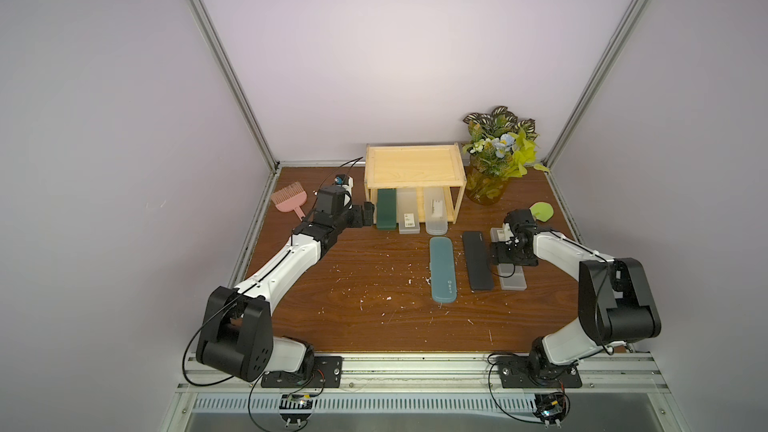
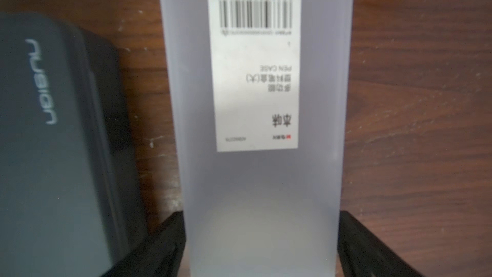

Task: Remove the pencil cases from the shelf
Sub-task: Adjust the pencil case at the center of the board, then pick up the pencil case from the shelf.

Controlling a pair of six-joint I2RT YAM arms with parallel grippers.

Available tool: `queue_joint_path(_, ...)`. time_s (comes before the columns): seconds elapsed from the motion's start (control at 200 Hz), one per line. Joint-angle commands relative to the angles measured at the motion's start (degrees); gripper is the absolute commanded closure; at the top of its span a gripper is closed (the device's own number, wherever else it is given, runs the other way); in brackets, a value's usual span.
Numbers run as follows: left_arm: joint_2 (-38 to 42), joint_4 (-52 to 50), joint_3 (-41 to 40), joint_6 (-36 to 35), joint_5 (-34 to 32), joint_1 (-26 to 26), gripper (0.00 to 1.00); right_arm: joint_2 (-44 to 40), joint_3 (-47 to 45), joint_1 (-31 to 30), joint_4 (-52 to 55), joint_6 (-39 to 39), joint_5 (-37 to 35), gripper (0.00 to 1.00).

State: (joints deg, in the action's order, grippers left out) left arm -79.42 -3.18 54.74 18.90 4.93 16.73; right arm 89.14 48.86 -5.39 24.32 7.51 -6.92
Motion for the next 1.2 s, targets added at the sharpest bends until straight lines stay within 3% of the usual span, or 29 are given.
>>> queue_joint_path(0.0,1.3,-2.1,2.8,0.2,-0.9,0.9,0.00,-5.1,2.6,0.2,1.2,0.3,1.0,0.01)
queue_joint_path(0.205,0.2,-3.0,5.8,1.1,-4.1,5.1,0.00,-16.5,10.4,-0.3,4.0,0.2,0.7,0.01)
queue_joint_path(0.425,-5.4,-0.8,7.0,4.5,-10.3,16.2,0.00,-29.6,7.8,-2.6,-5.1,2.7,7.1,0.01)
queue_joint_path(0.595,-13.4,0.7,10.9,8.3,-17.9,24.4,0.00,-33.6,4.9,-3.2,-9.9,3.3,9.3,0.01)
queue_joint_path(0.761,-20.0,-3.5,15.7,9.9,-24.5,26.0,0.00,-34.9,2.9,-3.6,-11.3,3.8,10.3,0.01)
queue_joint_path(1.196,-32.0,-2.4,28.3,11.0,-16.6,31.0,0.00,-33.4,0.7,-3.5,-11.8,3.4,8.9,0.01)
